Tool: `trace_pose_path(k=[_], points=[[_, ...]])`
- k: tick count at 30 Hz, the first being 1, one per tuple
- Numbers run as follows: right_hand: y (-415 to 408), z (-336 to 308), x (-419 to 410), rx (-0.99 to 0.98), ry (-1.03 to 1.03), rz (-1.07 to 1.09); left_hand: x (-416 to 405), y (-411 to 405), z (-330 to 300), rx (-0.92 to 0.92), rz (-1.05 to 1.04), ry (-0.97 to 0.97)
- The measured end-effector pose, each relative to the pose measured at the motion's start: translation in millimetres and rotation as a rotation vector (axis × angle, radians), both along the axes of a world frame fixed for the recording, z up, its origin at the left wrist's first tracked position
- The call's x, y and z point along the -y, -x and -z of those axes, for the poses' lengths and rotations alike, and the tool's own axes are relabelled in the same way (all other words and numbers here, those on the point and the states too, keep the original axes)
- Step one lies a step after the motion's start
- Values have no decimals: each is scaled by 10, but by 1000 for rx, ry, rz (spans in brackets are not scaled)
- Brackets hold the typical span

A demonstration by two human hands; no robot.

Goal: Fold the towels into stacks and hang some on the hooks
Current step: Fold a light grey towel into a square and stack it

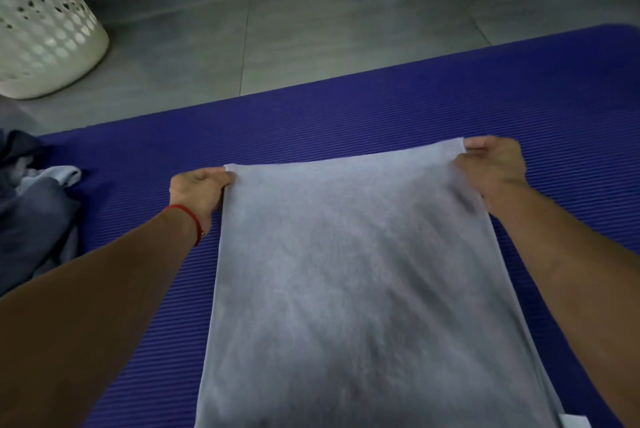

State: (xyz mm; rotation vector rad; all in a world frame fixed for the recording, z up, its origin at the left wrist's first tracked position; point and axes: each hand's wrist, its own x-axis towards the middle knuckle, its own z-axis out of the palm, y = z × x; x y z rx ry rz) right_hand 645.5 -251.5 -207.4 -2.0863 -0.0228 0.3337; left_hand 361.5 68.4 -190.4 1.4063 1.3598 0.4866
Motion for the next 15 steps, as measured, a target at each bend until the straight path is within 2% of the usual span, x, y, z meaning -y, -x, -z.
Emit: trace_pose_path(k=[5,8,9,10,12,13,15], points=[[-118,153,71,-32,-128,79,-97,47,82,-99,16,-87],[-44,195,97,-65,-150,-73,-17,34,139,-140,42,-87],[-28,202,120,-48,-59,-160,45,37,130,-200,87,-150],[2,205,157,28,114,-261,125,64,110,-302,181,-293],[198,185,273,320,486,-427,380,213,51,-537,484,-700],[395,157,322,475,582,-500,569,350,34,-610,663,-868],[891,115,446,692,623,-713,1014,735,-7,-633,1077,-1108]])
